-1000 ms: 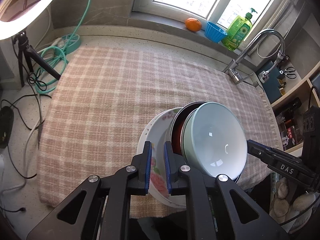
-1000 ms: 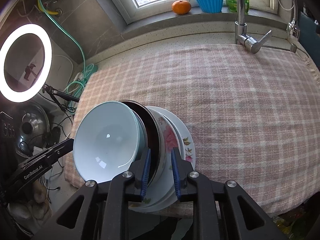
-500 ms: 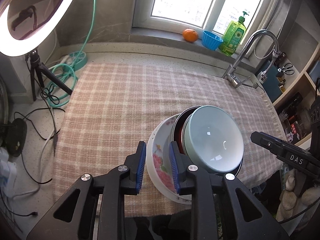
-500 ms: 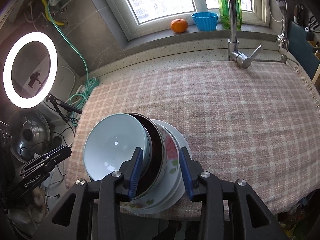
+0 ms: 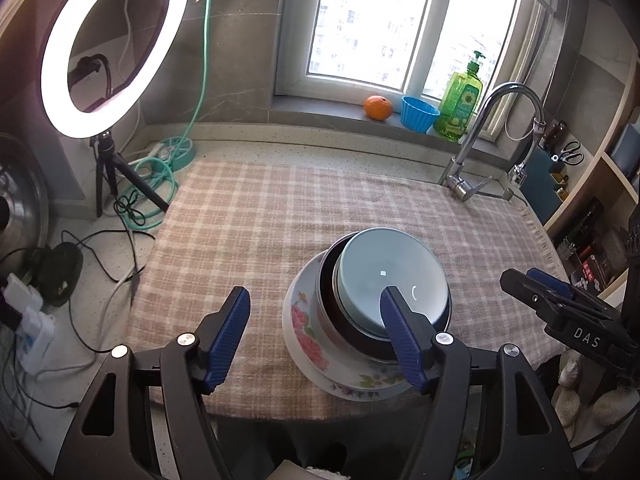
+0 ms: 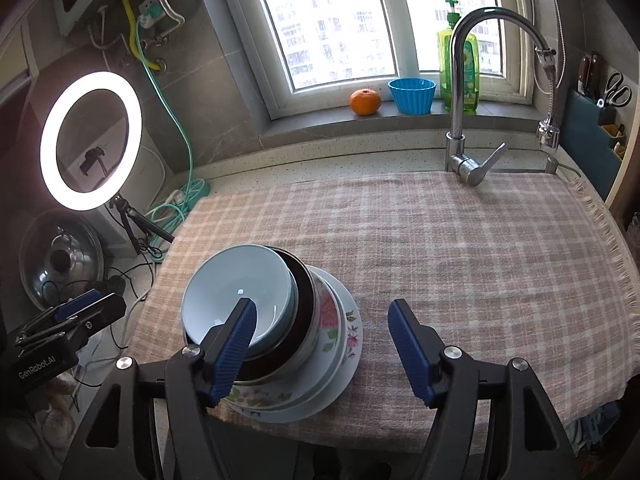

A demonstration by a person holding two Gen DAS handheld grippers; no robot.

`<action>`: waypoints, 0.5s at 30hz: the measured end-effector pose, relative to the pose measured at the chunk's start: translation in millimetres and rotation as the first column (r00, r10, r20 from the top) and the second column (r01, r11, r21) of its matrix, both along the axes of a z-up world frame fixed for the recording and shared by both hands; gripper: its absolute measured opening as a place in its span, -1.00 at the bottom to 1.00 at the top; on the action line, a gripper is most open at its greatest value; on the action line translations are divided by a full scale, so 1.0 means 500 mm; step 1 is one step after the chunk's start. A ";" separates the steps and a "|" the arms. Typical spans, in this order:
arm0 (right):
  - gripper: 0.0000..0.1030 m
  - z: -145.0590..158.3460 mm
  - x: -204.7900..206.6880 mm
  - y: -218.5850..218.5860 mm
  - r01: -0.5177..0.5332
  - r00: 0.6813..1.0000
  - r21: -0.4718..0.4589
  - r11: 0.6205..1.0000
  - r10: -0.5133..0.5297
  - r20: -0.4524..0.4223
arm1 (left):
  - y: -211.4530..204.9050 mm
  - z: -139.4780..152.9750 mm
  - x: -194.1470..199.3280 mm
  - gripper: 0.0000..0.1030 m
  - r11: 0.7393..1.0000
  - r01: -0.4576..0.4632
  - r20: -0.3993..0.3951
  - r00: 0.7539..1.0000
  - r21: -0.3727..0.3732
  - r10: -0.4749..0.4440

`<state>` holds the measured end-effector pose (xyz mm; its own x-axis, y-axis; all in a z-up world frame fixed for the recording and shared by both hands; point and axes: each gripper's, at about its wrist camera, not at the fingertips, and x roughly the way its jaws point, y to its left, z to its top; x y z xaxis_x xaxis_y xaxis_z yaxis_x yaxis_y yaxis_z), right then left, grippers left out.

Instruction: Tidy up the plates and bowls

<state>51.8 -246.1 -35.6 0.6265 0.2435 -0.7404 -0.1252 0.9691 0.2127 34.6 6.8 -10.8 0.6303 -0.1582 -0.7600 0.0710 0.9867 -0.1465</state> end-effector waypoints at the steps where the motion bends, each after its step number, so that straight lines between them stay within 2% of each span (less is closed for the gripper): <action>1: 0.31 0.002 -0.003 -0.001 0.001 1.000 -0.004 1.000 -0.001 0.001 | 0.001 0.000 0.000 0.31 1.000 -0.003 -0.003 1.000 0.001 0.003; 3: 0.42 0.004 -0.008 -0.006 0.003 1.000 0.003 1.000 -0.003 0.003 | -0.002 0.002 -0.004 0.31 1.000 -0.008 -0.003 1.000 0.006 0.008; 15: 0.43 0.011 -0.023 -0.029 0.041 0.999 0.010 0.999 -0.042 0.019 | -0.024 0.011 -0.011 0.31 1.000 0.009 0.009 1.000 0.019 -0.010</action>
<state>40.3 -260.5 -30.1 0.6500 0.2237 -0.7263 -0.0889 0.9715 0.2196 28.9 -5.4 -5.5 0.6360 -0.1502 -0.7569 0.0817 0.9885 -0.1275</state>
